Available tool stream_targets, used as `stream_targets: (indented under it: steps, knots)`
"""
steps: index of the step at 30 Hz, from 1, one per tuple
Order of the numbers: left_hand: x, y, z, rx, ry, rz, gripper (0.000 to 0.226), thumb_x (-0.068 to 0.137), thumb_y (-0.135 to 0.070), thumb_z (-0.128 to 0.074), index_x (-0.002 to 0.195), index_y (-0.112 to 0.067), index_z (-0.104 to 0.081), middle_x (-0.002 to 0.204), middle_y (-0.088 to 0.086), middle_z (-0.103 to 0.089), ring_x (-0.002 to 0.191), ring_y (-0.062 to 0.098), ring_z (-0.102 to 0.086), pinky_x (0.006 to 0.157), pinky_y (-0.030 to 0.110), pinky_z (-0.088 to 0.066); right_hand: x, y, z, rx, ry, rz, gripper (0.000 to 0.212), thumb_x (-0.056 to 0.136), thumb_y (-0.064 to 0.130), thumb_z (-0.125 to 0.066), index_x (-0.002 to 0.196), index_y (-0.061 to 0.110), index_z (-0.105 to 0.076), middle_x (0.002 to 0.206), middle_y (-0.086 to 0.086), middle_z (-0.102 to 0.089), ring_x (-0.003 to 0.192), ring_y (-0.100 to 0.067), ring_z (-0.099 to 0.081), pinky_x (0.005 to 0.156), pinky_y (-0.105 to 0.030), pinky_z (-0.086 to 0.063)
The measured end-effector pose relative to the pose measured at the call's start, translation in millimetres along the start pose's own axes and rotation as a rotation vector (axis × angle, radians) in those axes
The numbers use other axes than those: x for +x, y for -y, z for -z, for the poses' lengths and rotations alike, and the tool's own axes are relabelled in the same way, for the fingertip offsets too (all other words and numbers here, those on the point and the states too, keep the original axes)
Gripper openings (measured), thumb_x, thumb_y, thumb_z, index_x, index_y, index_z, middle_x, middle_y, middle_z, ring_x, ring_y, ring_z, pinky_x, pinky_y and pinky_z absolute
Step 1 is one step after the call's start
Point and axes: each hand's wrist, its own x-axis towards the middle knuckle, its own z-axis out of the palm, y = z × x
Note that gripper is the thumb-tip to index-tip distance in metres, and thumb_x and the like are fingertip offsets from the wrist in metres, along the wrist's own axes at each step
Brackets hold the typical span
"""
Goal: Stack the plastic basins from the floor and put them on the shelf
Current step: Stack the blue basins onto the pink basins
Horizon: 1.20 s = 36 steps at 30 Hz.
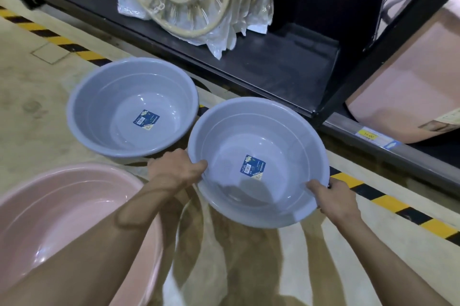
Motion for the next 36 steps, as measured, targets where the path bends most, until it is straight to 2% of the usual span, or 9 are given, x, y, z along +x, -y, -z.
stream_targets:
  steps: [6,10,13,17,20,23,27,31,36]
  knots:
    - [-15.3,-1.7,59.5,-0.082,-0.120,0.034,0.040,0.074,-0.058,-0.047,0.064,-0.021,-0.059,0.069,0.000,-0.058,0.062,0.016,-0.048,0.079,0.039,-0.038,-10.6,50.6,33.4,0.050,-0.018,0.078,0.024,0.076,0.044,-0.063,0.077,0.021,-0.071,0.076,-0.004,-0.074,0.076,-0.029,-0.070,0.077,-0.054,-0.061]
    - [-23.7,11.3,109.1,-0.188,-0.186,0.063,0.040,0.078,-0.054,-0.053,0.063,-0.019,-0.063,0.072,0.005,-0.067,0.069,0.026,-0.061,0.079,0.040,-0.051,-20.2,106.7,54.0,0.120,-0.019,0.171,0.025,0.072,0.041,-0.064,0.072,0.017,-0.070,0.076,-0.007,-0.073,0.080,-0.035,-0.069,0.079,-0.053,-0.060]
    - [-27.5,32.5,145.1,-0.272,-0.232,0.076,0.044,0.082,-0.052,-0.055,0.058,-0.017,-0.068,0.068,0.006,-0.069,0.067,0.027,-0.065,0.068,0.038,-0.055,-28.7,156.1,53.6,0.143,-0.008,0.273,0.026,0.076,0.037,-0.064,0.062,0.015,-0.060,0.070,-0.009,-0.067,0.075,-0.038,-0.064,0.073,-0.048,-0.054]
    - [-33.9,75.9,176.9,-0.344,-0.292,0.149,0.048,0.066,-0.056,-0.050,0.061,-0.013,-0.070,0.067,0.007,-0.067,0.065,0.027,-0.063,0.060,0.037,-0.051,-36.4,210.5,30.9,0.160,0.034,0.352,0.027,0.074,0.037,-0.063,0.060,0.016,-0.054,0.066,-0.006,-0.062,0.067,-0.031,-0.054,0.063,-0.038,-0.043]
    - [-31.3,120.1,182.7,-0.403,-0.338,0.177,0.045,0.065,-0.055,-0.050,0.053,-0.013,-0.061,0.058,0.005,-0.059,0.055,0.026,-0.055,0.053,0.033,-0.042,-39.6,247.2,-3.1,0.165,0.082,0.431,0.027,0.072,0.038,-0.062,0.057,0.018,-0.051,0.067,-0.006,-0.060,0.068,-0.031,-0.053,0.065,-0.039,-0.041]
    - [-22.5,160.4,178.8,-0.394,-0.351,0.226,0.048,0.066,-0.055,-0.050,0.057,-0.009,-0.062,0.057,0.005,-0.058,0.053,0.025,-0.054,0.052,0.033,-0.042,-38.5,276.0,-41.0,0.122,0.119,0.467,0.025,0.072,0.038,-0.064,0.059,0.020,-0.053,0.074,-0.007,-0.062,0.075,-0.033,-0.054,0.069,-0.040,-0.041]
    - [-1.0,201.0,161.7,-0.371,-0.349,0.310,0.044,0.068,-0.055,-0.052,0.057,-0.014,-0.060,0.059,0.004,-0.060,0.054,0.024,-0.056,0.050,0.030,-0.037,-26.1,296.2,-91.9,0.037,0.135,0.490,0.025,0.072,0.041,-0.064,0.065,0.017,-0.062,0.073,-0.003,-0.065,0.077,-0.032,-0.060,0.064,-0.037,-0.042]
    - [26.0,224.8,139.8,-0.331,-0.312,0.375,0.041,0.073,-0.054,-0.054,0.061,-0.016,-0.064,0.067,0.006,-0.064,0.060,0.025,-0.060,0.052,0.031,-0.039,-7.3,302.7,-135.1,-0.053,0.147,0.489,0.031,0.072,0.047,-0.061,0.075,0.017,-0.070,0.079,-0.004,-0.071,0.080,-0.031,-0.065,0.071,-0.039,-0.052]
    - [56.2,230.1,125.9,-0.311,-0.297,0.395,0.041,0.077,-0.054,-0.056,0.061,-0.018,-0.067,0.065,0.003,-0.062,0.059,0.021,-0.057,0.050,0.029,-0.035,17.9,300.3,-162.3,-0.151,0.091,0.482,0.030,0.074,0.051,-0.058,0.075,0.021,-0.064,0.081,-0.002,-0.064,0.082,-0.034,-0.061,0.068,-0.036,-0.043]
